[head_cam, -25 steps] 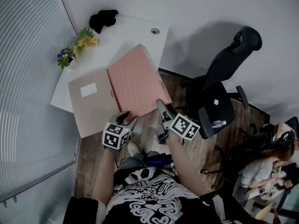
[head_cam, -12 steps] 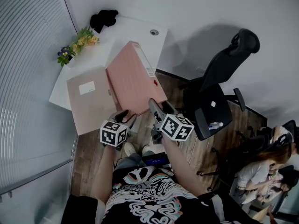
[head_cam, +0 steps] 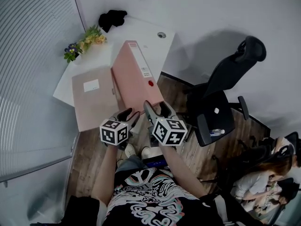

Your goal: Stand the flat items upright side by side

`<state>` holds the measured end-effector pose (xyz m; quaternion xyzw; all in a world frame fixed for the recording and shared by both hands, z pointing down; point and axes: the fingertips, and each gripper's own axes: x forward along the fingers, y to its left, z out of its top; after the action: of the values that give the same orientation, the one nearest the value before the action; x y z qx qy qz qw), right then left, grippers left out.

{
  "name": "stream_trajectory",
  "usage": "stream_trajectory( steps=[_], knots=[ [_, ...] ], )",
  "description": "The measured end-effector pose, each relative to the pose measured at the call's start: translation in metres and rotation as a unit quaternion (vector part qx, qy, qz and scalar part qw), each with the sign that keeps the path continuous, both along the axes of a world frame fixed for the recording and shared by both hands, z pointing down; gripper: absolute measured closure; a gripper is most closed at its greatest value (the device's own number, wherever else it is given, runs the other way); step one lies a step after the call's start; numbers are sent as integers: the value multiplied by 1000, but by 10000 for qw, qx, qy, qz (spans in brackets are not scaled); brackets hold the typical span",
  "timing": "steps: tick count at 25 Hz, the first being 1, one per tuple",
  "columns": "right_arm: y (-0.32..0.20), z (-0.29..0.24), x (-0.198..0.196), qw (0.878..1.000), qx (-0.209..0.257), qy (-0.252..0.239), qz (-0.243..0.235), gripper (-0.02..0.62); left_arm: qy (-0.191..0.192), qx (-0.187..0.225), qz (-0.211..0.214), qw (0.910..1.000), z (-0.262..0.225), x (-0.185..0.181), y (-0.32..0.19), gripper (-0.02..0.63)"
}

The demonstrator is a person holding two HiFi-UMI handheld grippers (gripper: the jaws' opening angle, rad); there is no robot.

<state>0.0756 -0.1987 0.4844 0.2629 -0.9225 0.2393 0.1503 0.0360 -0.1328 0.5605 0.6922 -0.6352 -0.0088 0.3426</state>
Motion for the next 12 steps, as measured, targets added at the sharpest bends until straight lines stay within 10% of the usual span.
stream_trajectory(
  steps=[12],
  knots=[
    [17,-8,-9,9982,260,96,-535,313,142,93,-478,9987,-10,0,5,466]
  ],
)
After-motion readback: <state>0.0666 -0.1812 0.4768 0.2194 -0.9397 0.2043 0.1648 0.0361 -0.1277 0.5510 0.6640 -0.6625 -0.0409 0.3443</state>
